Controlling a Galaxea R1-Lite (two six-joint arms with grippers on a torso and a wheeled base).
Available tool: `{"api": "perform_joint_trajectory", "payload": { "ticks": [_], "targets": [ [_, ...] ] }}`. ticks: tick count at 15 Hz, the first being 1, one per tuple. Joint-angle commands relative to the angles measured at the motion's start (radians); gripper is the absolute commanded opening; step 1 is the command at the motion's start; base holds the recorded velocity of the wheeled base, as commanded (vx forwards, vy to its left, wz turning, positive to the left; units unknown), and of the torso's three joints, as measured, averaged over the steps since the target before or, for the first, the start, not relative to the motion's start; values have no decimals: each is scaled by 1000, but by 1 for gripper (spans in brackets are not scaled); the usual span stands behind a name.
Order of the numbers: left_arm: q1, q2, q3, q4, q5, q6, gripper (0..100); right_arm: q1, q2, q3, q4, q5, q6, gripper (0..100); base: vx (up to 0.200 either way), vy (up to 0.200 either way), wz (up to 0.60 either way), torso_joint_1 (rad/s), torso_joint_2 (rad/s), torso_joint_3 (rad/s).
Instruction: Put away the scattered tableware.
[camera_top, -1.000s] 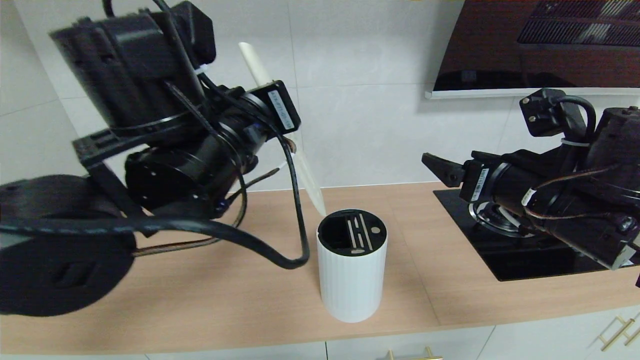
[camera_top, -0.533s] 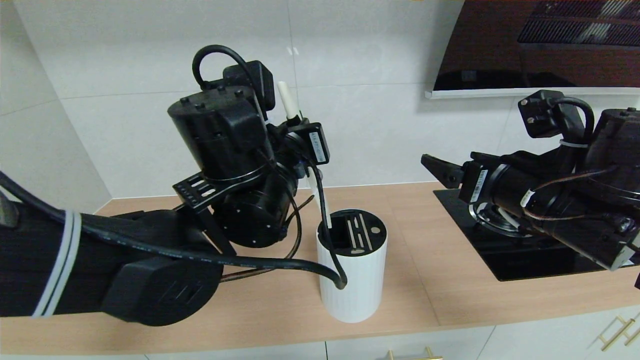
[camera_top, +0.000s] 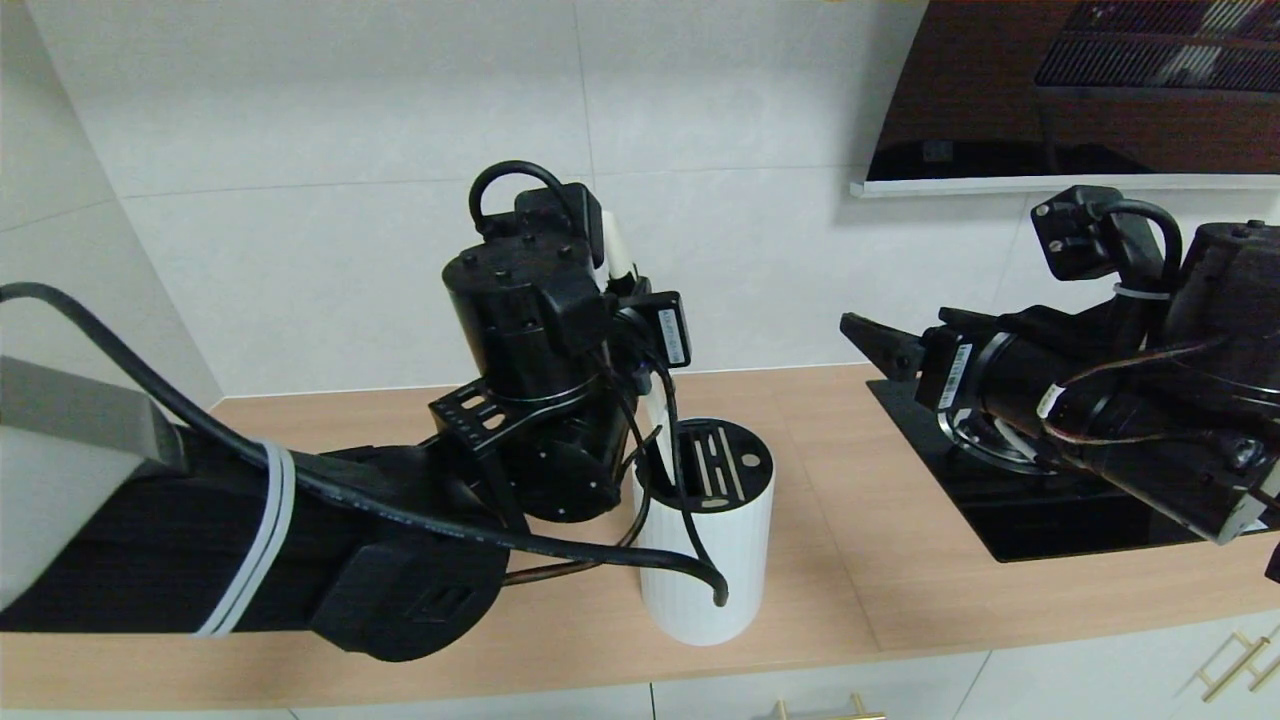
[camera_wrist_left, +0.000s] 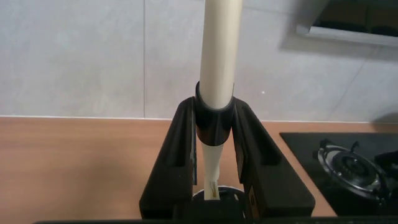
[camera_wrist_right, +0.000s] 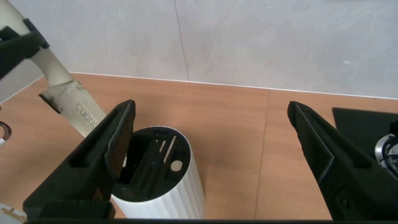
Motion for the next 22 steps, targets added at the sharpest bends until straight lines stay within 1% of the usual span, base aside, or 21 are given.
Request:
{"api": "perform_joint_trajectory", "payload": {
  "ticks": [1,4,20,22],
  "targets": [
    [-6,20,1,-1,5,-1,0,1,2,0,0,-1,0,100,0,0,0,0,0,0],
    [-20,37,4,1,5,-14,0,1,4,2,0,1,0,100,0,0,0,0,0,0],
    [-46,181,76,1,4,-16,0,1,8,2,0,1,0,100,0,0,0,0,0,0],
    [-47,187,76,1,5,-22,0,1,8,2,0,1,0,100,0,0,0,0,0,0]
  ]
}}
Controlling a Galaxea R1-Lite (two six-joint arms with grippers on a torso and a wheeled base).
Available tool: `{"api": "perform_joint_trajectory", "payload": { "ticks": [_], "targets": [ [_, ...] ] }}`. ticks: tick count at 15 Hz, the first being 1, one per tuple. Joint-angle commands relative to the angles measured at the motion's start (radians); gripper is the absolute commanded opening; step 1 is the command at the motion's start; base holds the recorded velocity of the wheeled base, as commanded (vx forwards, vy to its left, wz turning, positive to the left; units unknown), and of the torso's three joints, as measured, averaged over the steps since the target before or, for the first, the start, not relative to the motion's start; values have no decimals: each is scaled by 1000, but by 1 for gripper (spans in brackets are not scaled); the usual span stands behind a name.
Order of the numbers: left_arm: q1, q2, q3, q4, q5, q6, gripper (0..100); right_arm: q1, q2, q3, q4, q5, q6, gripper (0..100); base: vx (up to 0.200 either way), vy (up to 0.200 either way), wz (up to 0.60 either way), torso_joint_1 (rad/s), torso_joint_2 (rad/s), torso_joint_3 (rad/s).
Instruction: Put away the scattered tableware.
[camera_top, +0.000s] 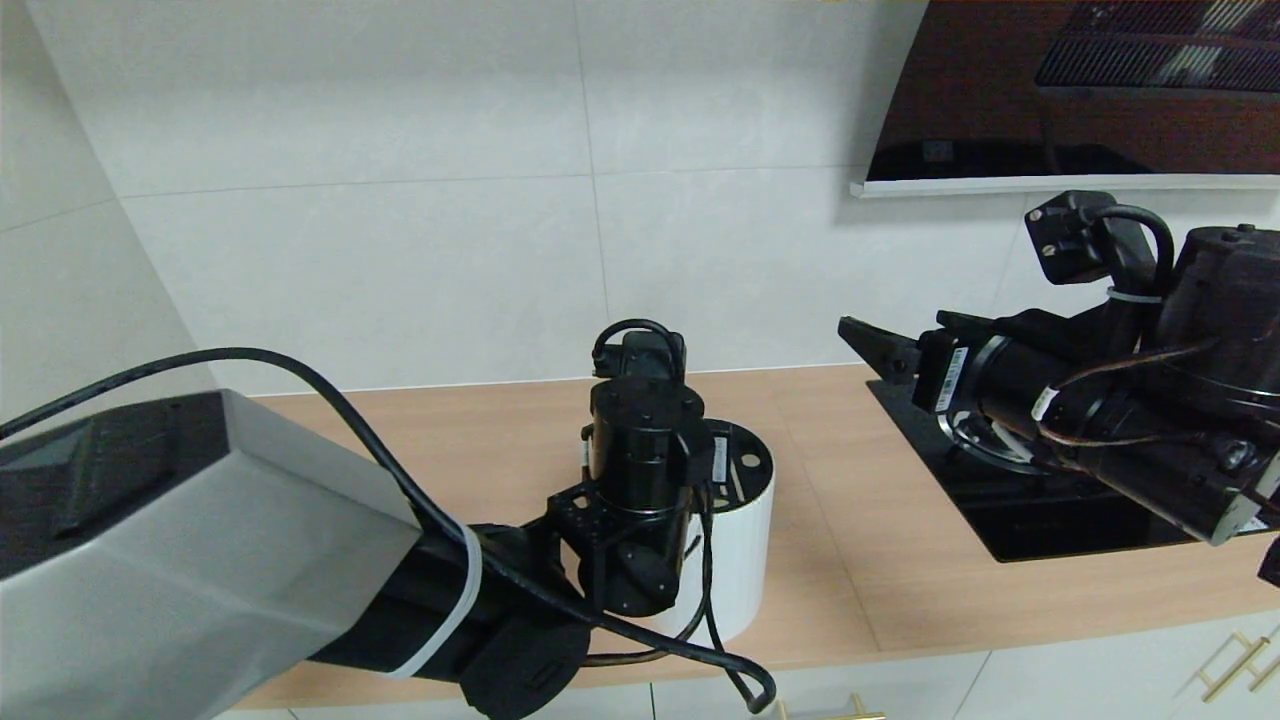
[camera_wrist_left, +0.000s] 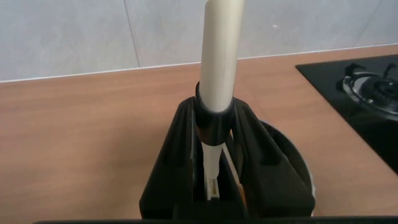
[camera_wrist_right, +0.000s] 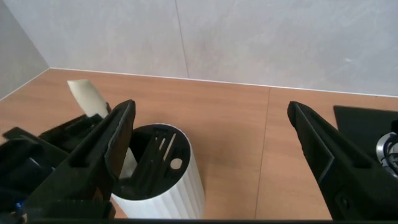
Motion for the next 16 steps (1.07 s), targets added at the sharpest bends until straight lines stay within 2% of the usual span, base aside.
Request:
{"api": "perform_joint_trajectory", "payload": {
  "ticks": [1,7,8,16],
  "targets": [
    [-1,12,1,-1,1,-4,0,0,1,1,0,0,0,100,0,0,0,0,0,0],
    [-1,12,1,-1,6,-4,0,3,6,2,0,0,0,100,0,0,0,0,0,0],
    [-1,14,0,-1,14,-4,100,3,6,2,0,0,0,100,0,0,0,0,0,0],
    [-1,0,0,-13,15,-5,100,3,6,5,0,0,-8,100,0,0,0,0,0,0]
  ]
}}
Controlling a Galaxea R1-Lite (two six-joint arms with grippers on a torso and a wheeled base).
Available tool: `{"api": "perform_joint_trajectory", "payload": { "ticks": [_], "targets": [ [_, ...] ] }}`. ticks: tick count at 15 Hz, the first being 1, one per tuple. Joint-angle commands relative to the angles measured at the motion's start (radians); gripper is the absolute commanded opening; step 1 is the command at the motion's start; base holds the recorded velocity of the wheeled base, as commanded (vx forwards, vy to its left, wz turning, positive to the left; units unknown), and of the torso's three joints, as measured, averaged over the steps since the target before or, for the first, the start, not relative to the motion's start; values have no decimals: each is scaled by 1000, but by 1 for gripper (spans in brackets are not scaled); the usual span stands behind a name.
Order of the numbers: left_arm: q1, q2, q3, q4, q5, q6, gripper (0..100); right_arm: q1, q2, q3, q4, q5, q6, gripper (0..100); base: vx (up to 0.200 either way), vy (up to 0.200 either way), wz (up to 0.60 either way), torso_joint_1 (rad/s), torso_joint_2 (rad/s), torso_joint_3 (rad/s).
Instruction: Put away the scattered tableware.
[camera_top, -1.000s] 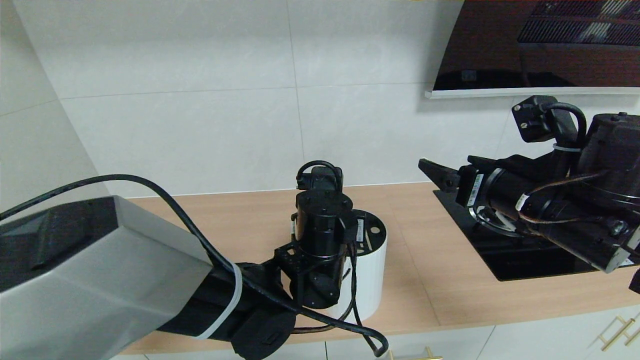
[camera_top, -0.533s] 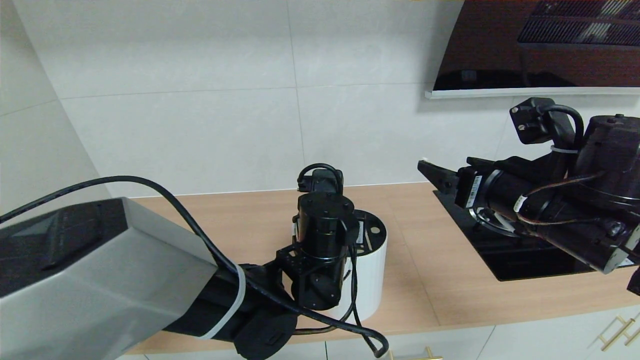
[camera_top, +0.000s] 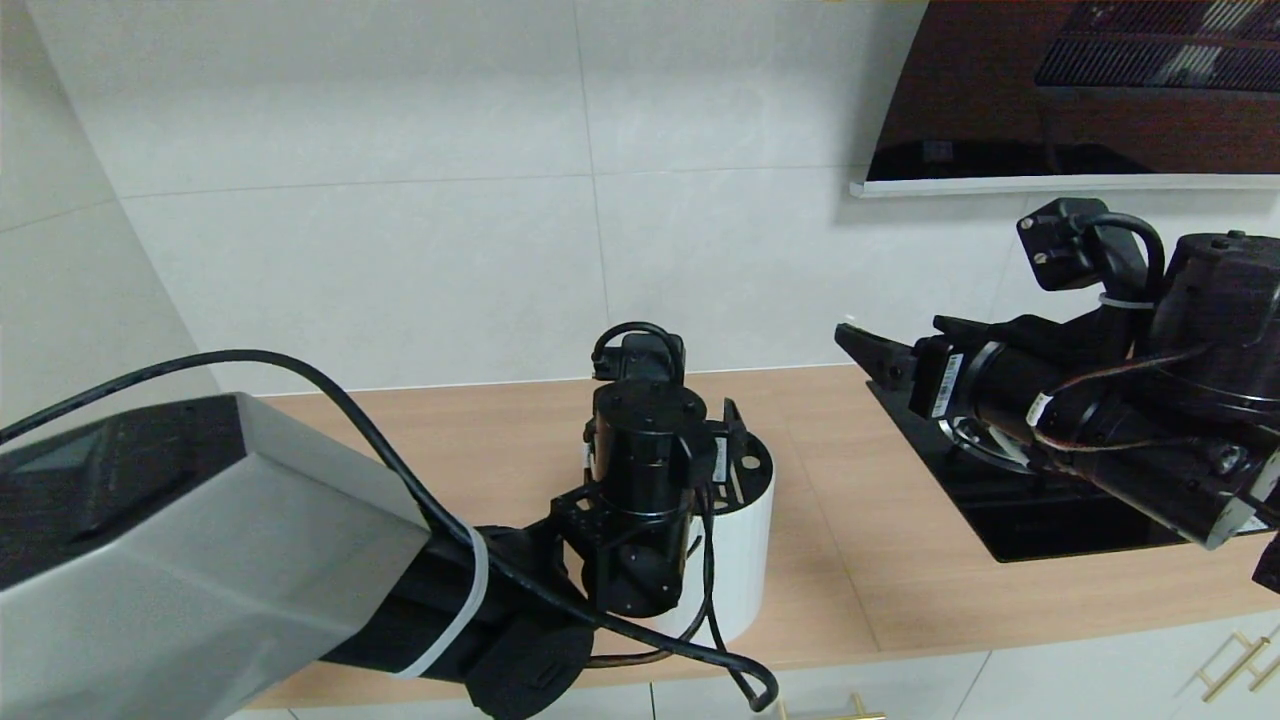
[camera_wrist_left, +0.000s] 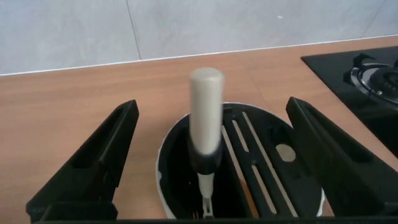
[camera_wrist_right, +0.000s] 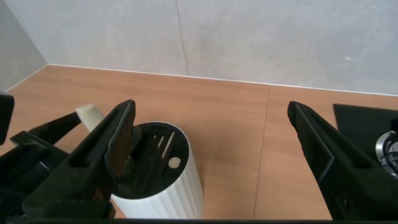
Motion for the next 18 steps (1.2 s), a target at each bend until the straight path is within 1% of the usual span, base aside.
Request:
{"api": "perform_joint_trajectory", "payload": {
  "ticks": [1,4,6,7,8,9,10,12,13,14,15,17,18],
  "targets": [
    [0,-18,1,-8,0,1,100,1,0,0,0,0,0,100,0,0,0,0,0,0],
    [12,-197,43,-22,-16,-1,100,1,-7,0,-2,-1,2,100,0,0,0,0,0,0],
    [67,-348,106,-22,-109,1,100,-1,-9,-2,-11,-1,2,100,0,0,0,0,0,0],
    [92,-418,139,-22,-170,1,100,-4,-11,-2,-14,-3,0,100,0,0,0,0,0,0],
    [103,-469,164,-22,-217,1,100,-7,-17,-2,-14,-5,-2,100,0,0,0,0,0,0],
    [103,-469,164,-22,-217,1,100,-7,-17,-2,-14,-5,-2,100,0,0,0,0,0,0],
    [107,-573,222,-19,-303,3,100,-24,-47,-2,-14,-1,-26,100,0,0,0,0,0,0],
    [132,-641,247,-16,-309,6,100,-42,-93,8,-14,-5,-66,100,0,0,0,0,0,0],
    [169,-705,285,-14,-309,9,100,-56,-170,66,-16,-6,-72,100,0,0,0,0,0,0],
    [210,-754,319,-10,-311,9,100,-100,-245,120,-13,2,-74,100,0,0,0,0,0,0],
    [238,-811,365,-2,-311,9,100,-137,-316,164,-8,2,-74,100,0,0,0,0,0,0],
    [291,-961,462,65,-313,15,100,-194,-500,265,-3,3,-74,100,0,0,0,0,0,0],
    [304,-1046,497,122,-313,22,100,-215,-592,314,0,3,-75,100,0,0,0,0,0,0]
  ]
}}
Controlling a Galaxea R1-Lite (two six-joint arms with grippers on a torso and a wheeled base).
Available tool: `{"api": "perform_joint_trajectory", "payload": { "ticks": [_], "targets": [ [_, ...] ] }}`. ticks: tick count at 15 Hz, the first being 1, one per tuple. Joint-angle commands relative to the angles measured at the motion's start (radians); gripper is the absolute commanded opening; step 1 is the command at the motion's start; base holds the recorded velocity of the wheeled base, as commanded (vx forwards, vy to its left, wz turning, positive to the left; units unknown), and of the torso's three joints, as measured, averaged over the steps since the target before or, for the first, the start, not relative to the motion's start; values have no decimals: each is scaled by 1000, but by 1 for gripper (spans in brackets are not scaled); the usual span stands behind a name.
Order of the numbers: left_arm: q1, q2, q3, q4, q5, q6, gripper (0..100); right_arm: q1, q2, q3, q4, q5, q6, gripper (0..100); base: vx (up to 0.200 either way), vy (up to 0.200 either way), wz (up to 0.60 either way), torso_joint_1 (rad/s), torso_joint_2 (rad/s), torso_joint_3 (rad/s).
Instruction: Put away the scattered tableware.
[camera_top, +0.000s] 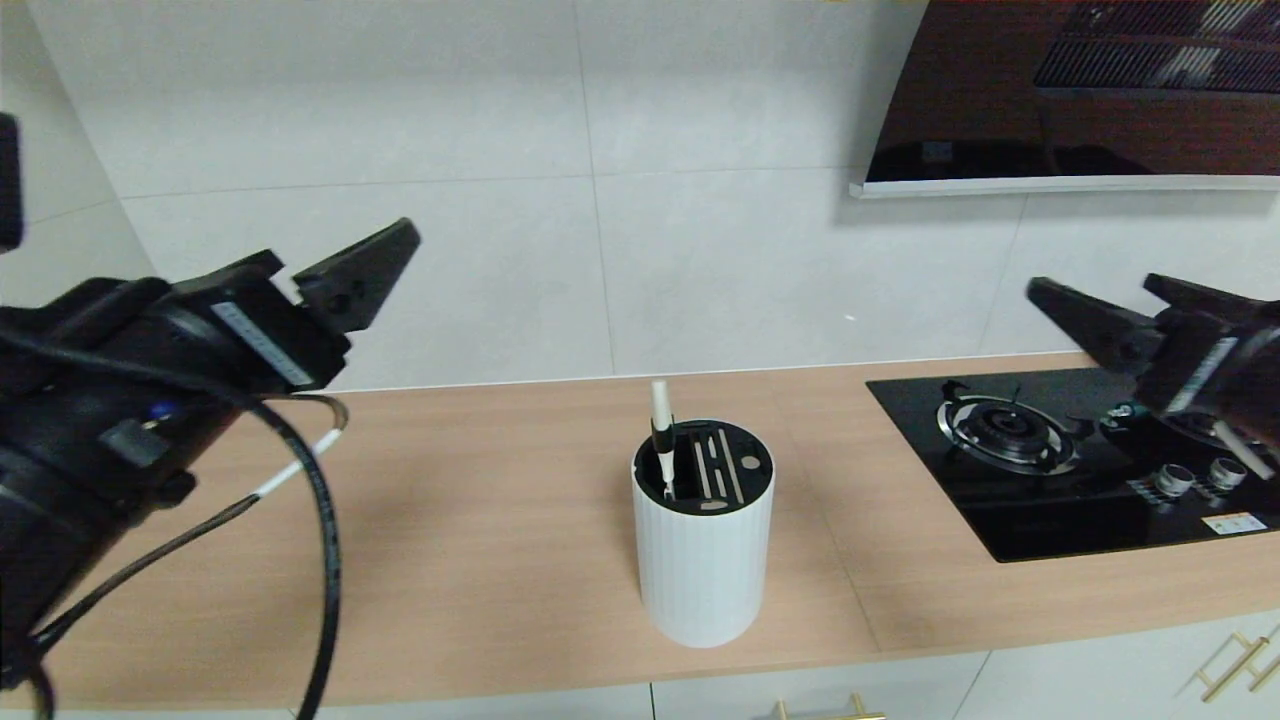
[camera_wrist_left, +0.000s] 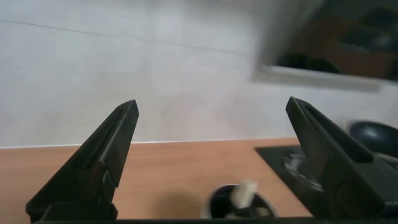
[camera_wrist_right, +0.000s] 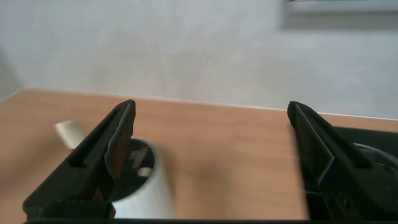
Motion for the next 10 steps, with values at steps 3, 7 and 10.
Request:
{"api": "perform_joint_trajectory", "payload": {
  "ticks": [3,7,10],
  "targets": [
    [80,-445,135,296,-4,42,100,-114,-493,175,151,6,-5,100,0,0,0,0,0,0],
    [262,-868,132,744,-114,48,100,-225,-982,109,740,7,-7,100,0,0,0,0,0,0],
    [360,-1034,134,910,-172,51,100,-285,-1108,66,920,7,-43,100,0,0,0,0,0,0]
  ]
}}
